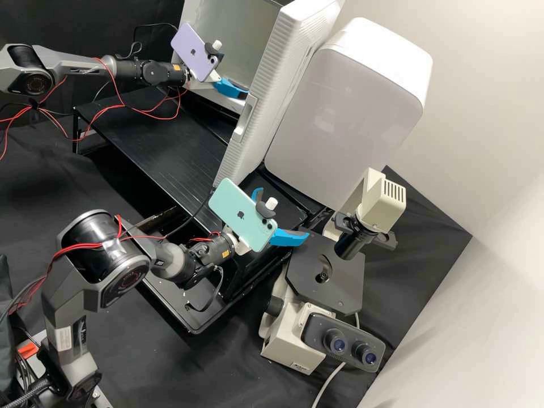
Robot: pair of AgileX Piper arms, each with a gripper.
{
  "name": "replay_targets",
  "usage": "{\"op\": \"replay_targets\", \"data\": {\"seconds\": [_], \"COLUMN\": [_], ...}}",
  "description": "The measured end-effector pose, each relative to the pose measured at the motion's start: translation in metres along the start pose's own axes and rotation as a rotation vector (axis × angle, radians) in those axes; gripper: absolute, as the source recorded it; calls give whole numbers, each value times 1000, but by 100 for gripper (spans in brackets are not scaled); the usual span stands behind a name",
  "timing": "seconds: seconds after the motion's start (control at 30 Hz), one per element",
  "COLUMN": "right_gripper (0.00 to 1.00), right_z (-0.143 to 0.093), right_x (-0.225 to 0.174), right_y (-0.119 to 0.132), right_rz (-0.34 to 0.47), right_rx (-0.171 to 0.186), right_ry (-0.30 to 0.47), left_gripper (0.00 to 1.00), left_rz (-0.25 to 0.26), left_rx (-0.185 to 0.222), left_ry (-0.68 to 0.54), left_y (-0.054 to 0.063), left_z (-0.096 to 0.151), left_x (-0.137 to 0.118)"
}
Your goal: Take the petri dish out of the incubator
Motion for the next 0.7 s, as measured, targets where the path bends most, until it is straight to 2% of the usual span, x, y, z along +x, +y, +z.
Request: {"op": "replay_targets", "data": {"seconds": [0.7], "right_gripper": [100], "right_z": [0], "right_x": [0], "right_y": [0], "right_rz": [0], "right_rx": [0], "right_ry": [0], "left_gripper": [0], "left_rz": [-1], "left_rx": [-4], "left_ry": [1], "left_y": [0], "left_z": [-1], "left_x": [0]}}
